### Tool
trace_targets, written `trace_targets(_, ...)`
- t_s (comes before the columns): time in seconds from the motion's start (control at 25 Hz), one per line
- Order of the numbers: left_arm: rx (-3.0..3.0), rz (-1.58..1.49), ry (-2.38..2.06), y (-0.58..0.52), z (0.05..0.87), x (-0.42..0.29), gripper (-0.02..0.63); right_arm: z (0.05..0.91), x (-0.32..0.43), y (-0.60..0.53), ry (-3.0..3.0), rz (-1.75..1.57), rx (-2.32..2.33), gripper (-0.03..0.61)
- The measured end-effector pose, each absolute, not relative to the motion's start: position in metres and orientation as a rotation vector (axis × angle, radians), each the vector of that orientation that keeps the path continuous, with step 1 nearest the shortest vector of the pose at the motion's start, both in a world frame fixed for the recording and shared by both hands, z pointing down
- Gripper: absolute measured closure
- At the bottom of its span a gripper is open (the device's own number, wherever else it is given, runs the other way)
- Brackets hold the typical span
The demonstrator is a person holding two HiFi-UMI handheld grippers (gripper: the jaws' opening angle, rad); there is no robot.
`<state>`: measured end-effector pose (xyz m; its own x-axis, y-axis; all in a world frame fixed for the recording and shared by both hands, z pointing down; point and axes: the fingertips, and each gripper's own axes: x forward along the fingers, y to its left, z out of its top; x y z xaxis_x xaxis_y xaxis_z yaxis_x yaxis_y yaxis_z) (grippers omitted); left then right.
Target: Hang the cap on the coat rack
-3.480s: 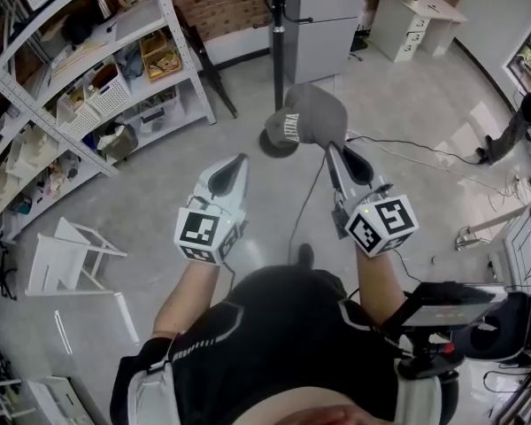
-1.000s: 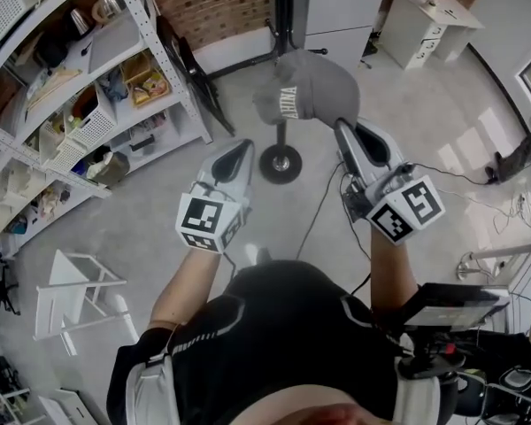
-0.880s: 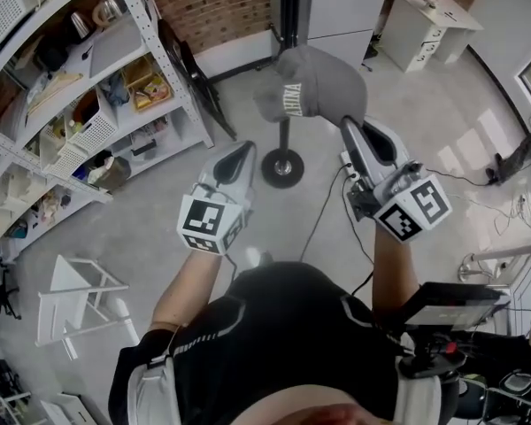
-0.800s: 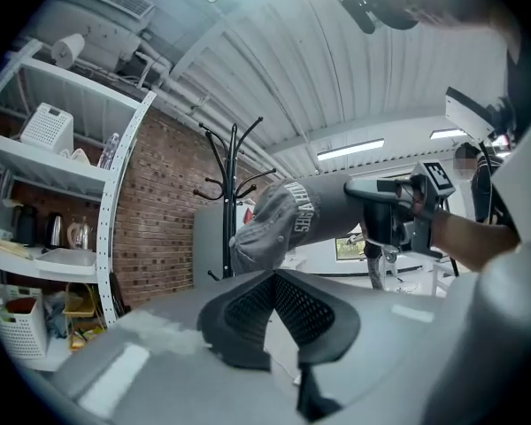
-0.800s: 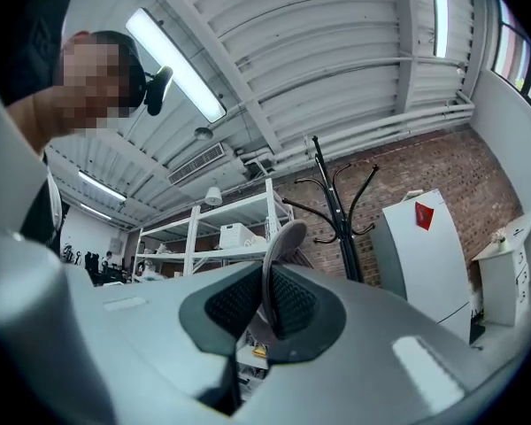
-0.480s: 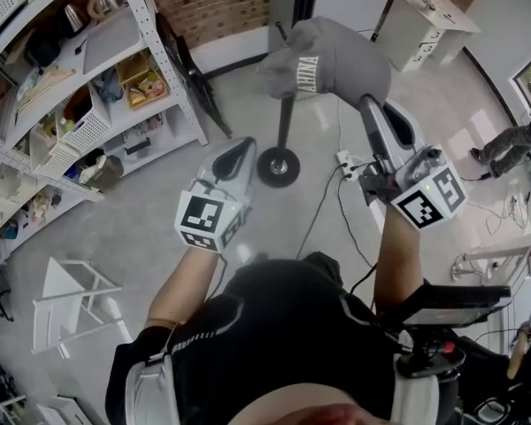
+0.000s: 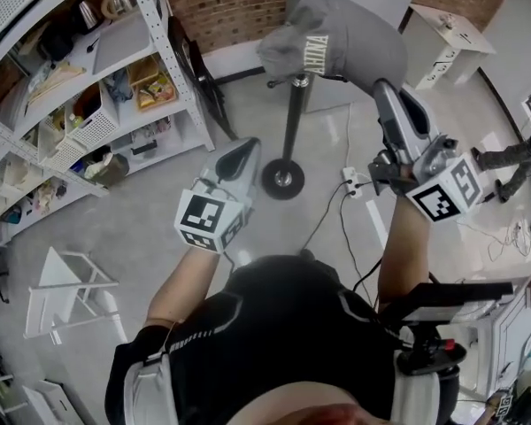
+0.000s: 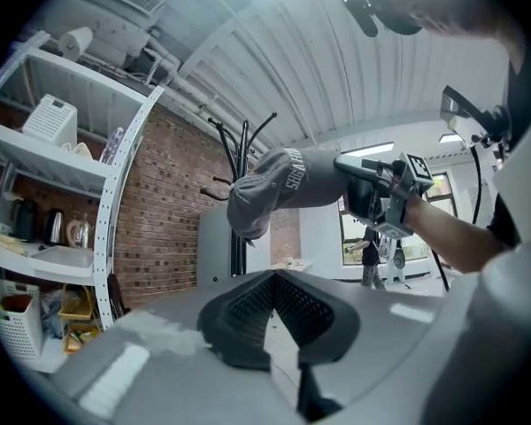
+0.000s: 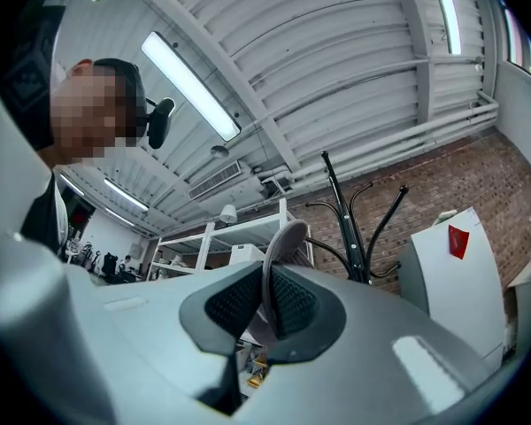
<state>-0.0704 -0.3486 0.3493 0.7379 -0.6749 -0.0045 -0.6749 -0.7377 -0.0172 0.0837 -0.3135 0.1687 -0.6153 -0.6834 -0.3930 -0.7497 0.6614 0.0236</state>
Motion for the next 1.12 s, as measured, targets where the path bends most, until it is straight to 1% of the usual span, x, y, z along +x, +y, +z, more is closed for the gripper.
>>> trace_targets(0.52,-2.83,-0.008,1.28,-0.37,0.337,-0.043,0.611,0.115,0.142,-0.353,2.457,0.205,-0.803,0.552)
trace_targets(0.72,-2.819,-0.016,1.323,-0.377,0.343,-0.043,0.611,0.116,0.178,-0.373,2.351,0.098,-0.761,0.554)
trace_targets(0.96,-2.821,-0.045,1.306,-0.381,0.341,-0.025,0.611,0.121,0.234,-0.379,2.215,0.009,-0.718,0.554)
trace_targets(1.12,-2.833,-0.065,1.284,-0.382,0.344,-0.014,0.61,0.135,0.257,-0.377,2.173,-0.032,-0.73,0.552)
